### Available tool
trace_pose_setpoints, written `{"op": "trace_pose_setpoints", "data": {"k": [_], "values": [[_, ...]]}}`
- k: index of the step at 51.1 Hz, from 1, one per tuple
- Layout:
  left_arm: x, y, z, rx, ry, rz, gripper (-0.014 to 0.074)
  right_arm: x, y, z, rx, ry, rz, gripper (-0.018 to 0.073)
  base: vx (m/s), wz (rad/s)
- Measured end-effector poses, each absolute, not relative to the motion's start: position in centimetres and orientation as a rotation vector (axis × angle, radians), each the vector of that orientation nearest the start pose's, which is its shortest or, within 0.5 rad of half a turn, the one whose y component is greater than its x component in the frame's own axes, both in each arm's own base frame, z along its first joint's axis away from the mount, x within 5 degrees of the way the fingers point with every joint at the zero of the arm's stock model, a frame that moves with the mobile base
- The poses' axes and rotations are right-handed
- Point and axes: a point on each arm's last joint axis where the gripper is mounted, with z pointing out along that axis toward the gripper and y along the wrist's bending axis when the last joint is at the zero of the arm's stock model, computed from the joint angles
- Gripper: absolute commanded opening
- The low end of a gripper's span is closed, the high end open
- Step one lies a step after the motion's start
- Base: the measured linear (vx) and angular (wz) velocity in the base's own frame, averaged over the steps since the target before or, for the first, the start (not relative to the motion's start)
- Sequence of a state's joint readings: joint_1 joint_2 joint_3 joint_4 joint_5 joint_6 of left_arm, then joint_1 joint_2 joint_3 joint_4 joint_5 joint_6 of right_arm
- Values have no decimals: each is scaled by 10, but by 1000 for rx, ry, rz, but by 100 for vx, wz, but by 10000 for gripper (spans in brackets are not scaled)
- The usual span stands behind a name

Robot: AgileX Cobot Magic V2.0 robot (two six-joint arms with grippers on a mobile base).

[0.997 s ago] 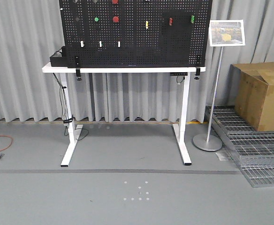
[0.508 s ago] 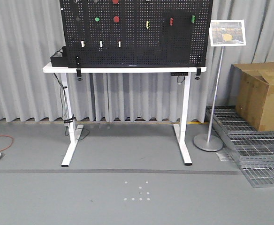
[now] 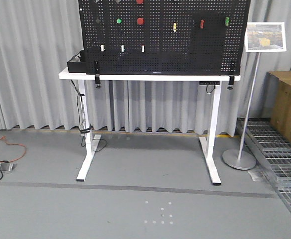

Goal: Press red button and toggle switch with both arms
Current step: 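Drive the base forward up to the black pegboard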

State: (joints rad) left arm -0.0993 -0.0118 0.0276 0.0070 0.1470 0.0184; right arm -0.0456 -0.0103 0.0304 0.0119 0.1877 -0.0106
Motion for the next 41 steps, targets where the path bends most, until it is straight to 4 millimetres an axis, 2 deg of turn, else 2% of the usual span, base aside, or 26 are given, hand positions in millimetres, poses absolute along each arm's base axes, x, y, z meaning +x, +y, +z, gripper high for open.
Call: {"op": "trace_pose_setpoints", "data": {"k": [17, 41], "values": [[56, -6, 191, 102, 1644, -56, 1, 56, -2, 186, 38, 1691, -32, -3, 36, -2], [56, -6, 191, 102, 1644, -56, 1, 56, -2, 186, 38, 1691, -32, -3, 50, -6]]}}
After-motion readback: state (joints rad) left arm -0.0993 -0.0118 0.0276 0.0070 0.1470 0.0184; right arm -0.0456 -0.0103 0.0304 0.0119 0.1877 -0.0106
